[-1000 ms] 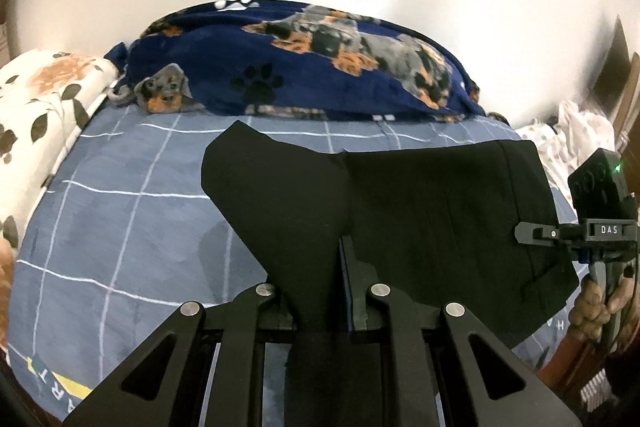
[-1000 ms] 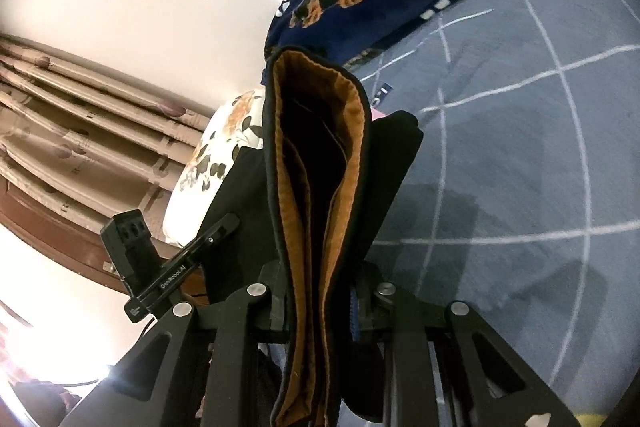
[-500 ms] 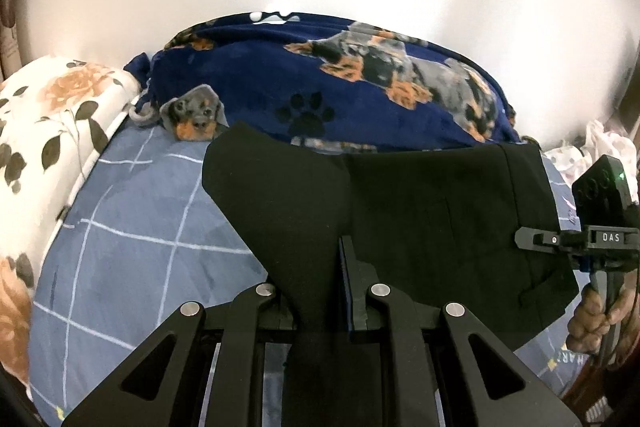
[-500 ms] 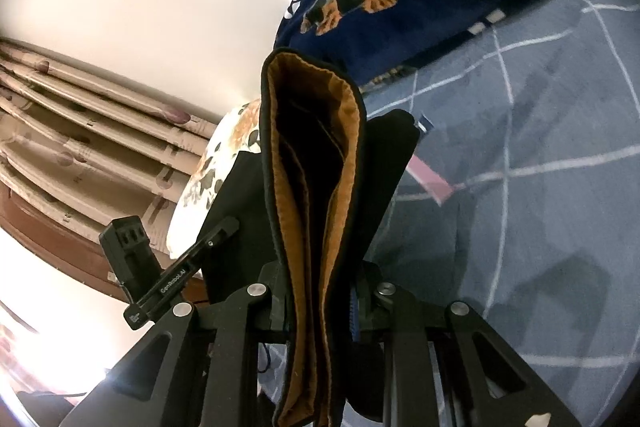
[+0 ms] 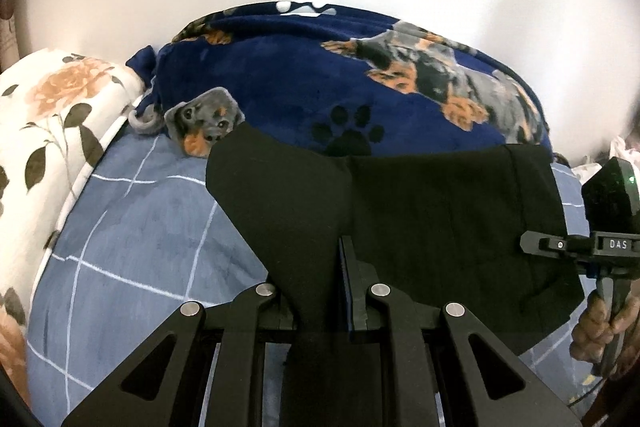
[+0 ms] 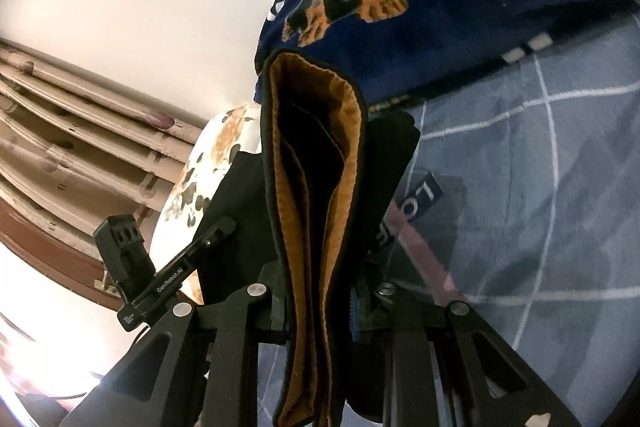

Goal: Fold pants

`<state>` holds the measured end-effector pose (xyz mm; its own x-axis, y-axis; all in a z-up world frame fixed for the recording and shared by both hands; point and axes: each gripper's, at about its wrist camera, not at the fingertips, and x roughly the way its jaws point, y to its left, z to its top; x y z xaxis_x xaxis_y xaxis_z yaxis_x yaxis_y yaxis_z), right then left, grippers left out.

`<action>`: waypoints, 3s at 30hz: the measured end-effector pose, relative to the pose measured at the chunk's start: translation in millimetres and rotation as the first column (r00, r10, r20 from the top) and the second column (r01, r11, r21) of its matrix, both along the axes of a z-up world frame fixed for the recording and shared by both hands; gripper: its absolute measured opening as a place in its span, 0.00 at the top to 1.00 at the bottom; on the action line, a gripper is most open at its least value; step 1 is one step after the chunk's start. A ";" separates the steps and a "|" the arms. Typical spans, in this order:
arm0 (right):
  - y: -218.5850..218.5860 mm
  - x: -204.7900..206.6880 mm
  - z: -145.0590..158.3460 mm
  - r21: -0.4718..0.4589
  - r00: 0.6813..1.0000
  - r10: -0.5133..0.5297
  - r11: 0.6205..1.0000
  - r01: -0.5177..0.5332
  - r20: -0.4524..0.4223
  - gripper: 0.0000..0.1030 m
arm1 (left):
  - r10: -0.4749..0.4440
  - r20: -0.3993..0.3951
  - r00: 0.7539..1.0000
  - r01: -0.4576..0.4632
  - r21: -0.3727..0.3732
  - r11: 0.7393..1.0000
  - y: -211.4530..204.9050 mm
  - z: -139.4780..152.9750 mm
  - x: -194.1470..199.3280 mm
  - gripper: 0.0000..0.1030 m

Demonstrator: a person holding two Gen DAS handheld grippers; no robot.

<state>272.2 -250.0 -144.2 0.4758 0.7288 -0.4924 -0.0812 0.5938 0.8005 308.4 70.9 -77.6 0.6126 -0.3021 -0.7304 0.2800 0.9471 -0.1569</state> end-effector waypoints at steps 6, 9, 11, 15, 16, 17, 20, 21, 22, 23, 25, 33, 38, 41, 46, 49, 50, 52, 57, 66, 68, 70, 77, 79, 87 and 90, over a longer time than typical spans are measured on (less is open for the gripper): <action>-0.5 20.8 -11.5 0.005 1.000 -0.006 1.000 0.006 -0.005 0.81 | 0.024 -0.010 1.000 -0.024 0.000 1.000 8.2 -12.5 26.8 0.85; -0.6 26.6 -16.3 0.008 1.000 -0.005 1.000 0.006 -0.005 0.81 | 0.026 -0.011 1.000 -0.026 0.014 1.000 10.5 -18.1 34.9 0.85; -1.4 27.8 -17.3 0.007 1.000 -0.005 1.000 0.005 -0.008 0.81 | 0.031 -0.019 0.999 -0.030 0.013 0.999 13.5 -22.6 40.4 0.85; -7.8 30.1 -22.7 0.009 1.000 -0.010 1.000 0.010 -0.015 0.81 | 0.038 -0.030 0.999 -0.037 0.020 0.999 16.7 -30.9 47.1 0.85; -8.8 30.9 -24.1 0.009 1.000 -0.012 1.000 0.012 -0.017 0.81 | 0.041 -0.033 0.999 -0.040 0.021 0.999 17.6 -32.7 47.7 0.85; -9.8 30.9 -25.7 0.010 1.000 -0.014 1.000 0.014 -0.020 0.81 | 0.044 -0.037 0.998 -0.043 0.021 0.999 18.4 -34.8 48.6 0.85; -14.4 30.0 -31.8 0.008 0.999 -0.025 1.000 0.025 -0.031 0.81 | 0.054 -0.038 0.998 -0.053 0.028 0.998 20.1 -39.6 49.7 0.85; -14.3 30.5 -33.1 0.009 0.999 -0.028 1.000 0.028 -0.034 0.81 | 0.056 -0.038 0.998 -0.055 0.031 0.998 20.3 -41.4 49.9 0.85; -15.3 30.1 -35.1 0.007 0.999 -0.032 0.999 0.032 -0.038 0.81 | 0.058 -0.038 0.998 -0.056 0.035 0.998 20.0 -42.8 50.0 0.85; -15.6 29.3 -36.1 0.000 0.999 -0.035 0.999 0.035 -0.040 0.81 | 0.060 -0.038 0.997 -0.059 0.039 0.997 20.1 -44.5 50.2 0.85; -15.2 28.9 -37.9 -0.004 0.998 -0.044 0.999 0.044 -0.048 0.81 | 0.067 -0.042 0.997 -0.066 0.046 0.997 21.3 -49.7 50.9 0.85; -5.5 27.5 -43.1 -0.144 0.996 -0.083 0.987 0.077 -0.035 0.75 | 0.094 -0.044 0.995 -0.091 0.068 0.994 23.3 -70.5 51.5 0.76; 0.8 23.4 -42.8 -0.239 0.993 -0.116 0.964 0.115 0.009 0.69 | 0.133 -0.018 0.991 -0.132 0.061 0.989 30.9 -78.8 51.4 0.56; 9.4 20.4 -38.5 -0.307 0.990 -0.132 0.941 0.140 0.046 0.65 | 0.162 -0.018 0.987 -0.161 0.035 0.986 38.0 -81.9 53.2 0.46; 21.7 14.6 -32.1 -0.409 0.980 -0.169 0.891 0.197 0.104 0.55 | 0.186 0.007 0.983 -0.186 0.059 0.981 36.1 -82.4 51.8 0.39; 30.6 9.6 -26.9 -0.497 0.968 -0.198 0.831 0.249 0.155 0.40 | 0.198 0.019 0.980 -0.199 0.070 0.978 35.6 -81.8 50.7 0.36; 34.0 8.0 -25.3 -0.527 0.963 -0.207 0.807 0.268 0.174 0.37 | 0.199 0.021 0.980 -0.200 0.070 0.977 35.8 -81.7 50.4 0.36; 44.8 3.9 -21.1 -0.595 0.952 -0.207 0.744 0.303 0.226 0.36 | 0.201 0.028 0.979 -0.203 0.072 0.977 36.0 -81.3 49.4 0.35; 53.3 2.6 -17.4 -0.655 0.941 -0.221 0.675 0.338 0.257 0.31 | 0.208 0.057 0.976 -0.213 0.103 0.972 31.7 -79.3 46.0 0.33; 56.5 -0.9 -15.2 -0.700 0.928 -0.246 0.609 0.373 0.280 0.25 | 0.233 0.094 0.968 -0.244 0.140 0.960 29.2 -77.6 42.0 0.26; 60.3 0.0 -15.0 -0.713 0.926 -0.246 0.591 0.377 0.286 0.23 | 0.239 0.108 0.965 -0.253 0.147 0.956 28.5 -76.6 40.2 0.25; 64.7 -0.6 -13.9 -0.731 0.924 -0.242 0.566 0.383 0.297 0.23 | 0.238 0.117 0.964 -0.254 0.150 0.956 27.9 -76.1 38.9 0.22; 73.4 -3.8 -10.7 -0.765 0.914 -0.232 0.501 0.405 0.332 0.22 | 0.252 0.182 0.951 -0.280 0.151 0.948 27.7 -69.2 28.6 0.19; 75.8 -4.5 -9.5 -0.772 0.912 -0.227 0.485 0.410 0.342 0.22 | 0.249 0.217 0.944 -0.285 0.151 0.947 26.9 -65.3 22.9 0.18; 79.3 -22.8 -0.7 -0.780 0.904 -0.245 0.457 0.427 0.351 0.18 | 0.270 0.328 0.905 -0.349 0.209 0.914 24.2 -23.9 -34.1 0.11; 83.7 -60.4 17.8 -0.720 0.886 -0.260 0.516 0.463 0.384 0.18 | 0.280 0.396 0.874 -0.360 0.144 0.922 30.0 15.1 -70.7 0.03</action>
